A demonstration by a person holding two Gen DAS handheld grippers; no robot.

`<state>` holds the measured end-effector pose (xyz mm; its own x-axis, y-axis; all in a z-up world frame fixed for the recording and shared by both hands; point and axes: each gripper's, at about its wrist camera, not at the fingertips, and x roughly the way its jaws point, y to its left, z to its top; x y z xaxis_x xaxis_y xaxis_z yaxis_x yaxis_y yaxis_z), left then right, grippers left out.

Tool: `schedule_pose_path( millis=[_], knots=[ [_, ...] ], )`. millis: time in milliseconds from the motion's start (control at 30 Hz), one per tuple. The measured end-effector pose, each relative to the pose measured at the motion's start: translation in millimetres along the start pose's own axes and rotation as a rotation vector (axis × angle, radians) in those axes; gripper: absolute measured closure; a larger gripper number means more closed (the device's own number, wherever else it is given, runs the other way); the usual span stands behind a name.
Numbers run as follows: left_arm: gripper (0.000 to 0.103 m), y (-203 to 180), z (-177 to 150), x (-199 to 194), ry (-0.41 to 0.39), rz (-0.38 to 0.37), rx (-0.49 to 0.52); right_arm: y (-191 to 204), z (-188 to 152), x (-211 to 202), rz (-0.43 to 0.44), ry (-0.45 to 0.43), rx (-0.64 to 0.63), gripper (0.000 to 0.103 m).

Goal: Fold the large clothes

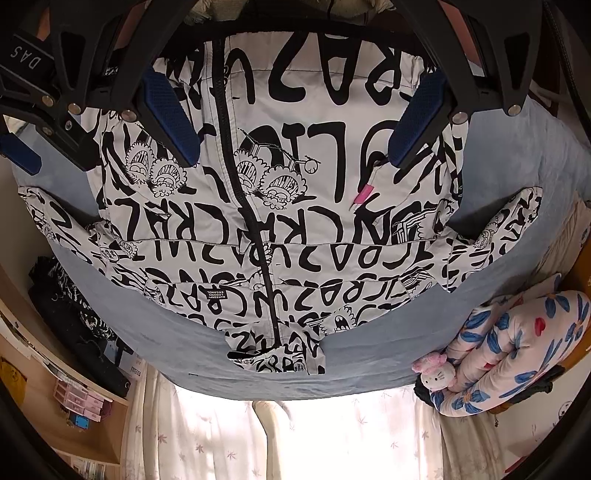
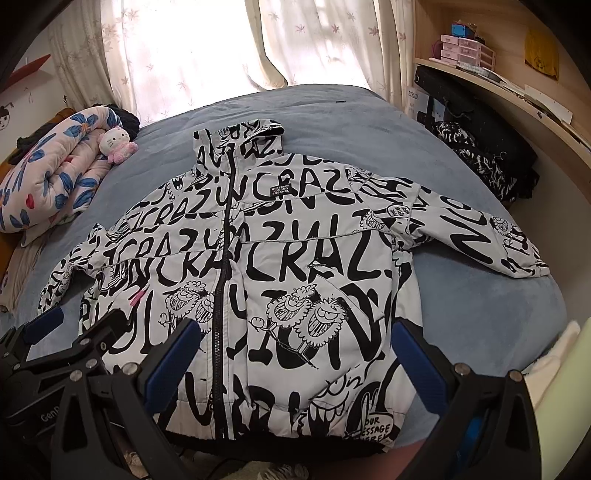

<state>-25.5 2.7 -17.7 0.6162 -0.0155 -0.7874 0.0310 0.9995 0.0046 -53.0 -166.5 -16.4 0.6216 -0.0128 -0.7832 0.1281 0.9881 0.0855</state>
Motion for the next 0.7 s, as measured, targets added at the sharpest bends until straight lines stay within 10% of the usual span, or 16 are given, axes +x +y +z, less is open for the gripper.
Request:
schedule_pose_path(
  millis=[700],
  knots=[
    [0.002, 4.7, -10.6, 2.9, 0.018, 0.002, -0.001, 2.2, -2.8, 2.3, 0.004, 0.008, 0.004, 0.000]
  ],
)
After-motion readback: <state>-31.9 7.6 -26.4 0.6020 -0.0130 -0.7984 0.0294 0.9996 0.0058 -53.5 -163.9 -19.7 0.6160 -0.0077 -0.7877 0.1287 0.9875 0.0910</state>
